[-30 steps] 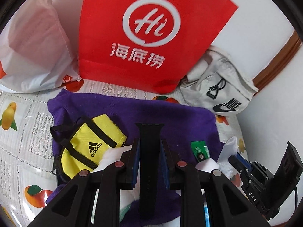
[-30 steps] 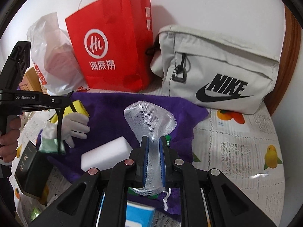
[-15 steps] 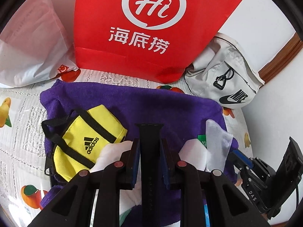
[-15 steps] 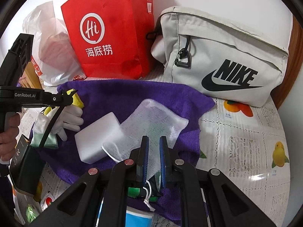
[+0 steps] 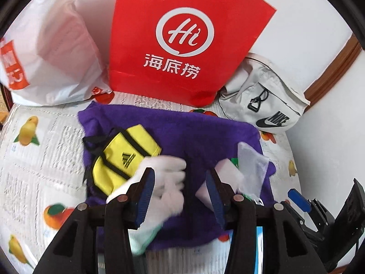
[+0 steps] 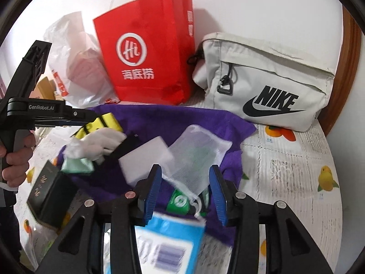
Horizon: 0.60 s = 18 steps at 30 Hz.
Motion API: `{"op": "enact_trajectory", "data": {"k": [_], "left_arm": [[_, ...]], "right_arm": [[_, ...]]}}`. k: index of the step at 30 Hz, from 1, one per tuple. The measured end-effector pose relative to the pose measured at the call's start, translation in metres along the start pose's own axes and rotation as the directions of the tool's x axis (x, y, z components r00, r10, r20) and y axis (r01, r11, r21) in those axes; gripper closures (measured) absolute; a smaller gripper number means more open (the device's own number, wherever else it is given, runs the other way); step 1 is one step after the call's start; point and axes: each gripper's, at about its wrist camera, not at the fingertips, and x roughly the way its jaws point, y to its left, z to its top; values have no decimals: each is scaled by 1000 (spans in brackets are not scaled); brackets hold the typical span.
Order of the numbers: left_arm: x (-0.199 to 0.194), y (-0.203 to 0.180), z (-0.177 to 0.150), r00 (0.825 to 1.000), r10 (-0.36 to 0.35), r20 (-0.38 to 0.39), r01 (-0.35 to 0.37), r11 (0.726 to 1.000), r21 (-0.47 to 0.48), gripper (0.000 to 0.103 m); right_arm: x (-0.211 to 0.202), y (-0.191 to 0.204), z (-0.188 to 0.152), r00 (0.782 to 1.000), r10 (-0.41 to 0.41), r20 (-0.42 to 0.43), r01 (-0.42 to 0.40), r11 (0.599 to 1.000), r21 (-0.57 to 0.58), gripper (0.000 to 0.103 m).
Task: Organize soft objects
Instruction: 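Open both tools to drop the strap and bag onto the towel, then reach the left tool down and grasp the green wet-wipe pack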
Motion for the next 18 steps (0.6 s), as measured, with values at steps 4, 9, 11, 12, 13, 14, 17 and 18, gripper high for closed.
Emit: {"op": "enact_trajectory", "data": {"k": [4,9,11,12,13,14,17,18], "left_arm": [[-22,3,-22,1000,-3,7,2,1000,10,58],[-46,7,-53,1000,5,13,-5,1000,28,58],[-56,10,-69,1000,15,12,-16,999,35,58],[-61,10,-78,1000,17,11,-18,999,46,58],[-65,11,-84,1000,21,10,-21,998,54,57],[-71,11,-93,1000,26,9,-26,998,66,56],[-84,12,-118,1000,23,4,-23,996,91,53],[-88,12,-127,1000,21,1,-21,994,105,52]], "right_arm": [[-21,19,-15,999,32,6,-32,999,-12,58],[-41,43,-37,998,63,4,-62,998,-25,56],[-50,54,-48,997,73,1,-73,997,-28,56],[-54,58,-53,997,76,2,-76,997,-30,56],[-59,63,-59,997,79,4,-79,996,-30,56],[-64,66,-65,997,81,6,-80,996,-27,56],[-78,73,-82,996,83,8,-83,996,-10,56],[-85,75,-88,997,79,10,-79,997,-2,56]]}}
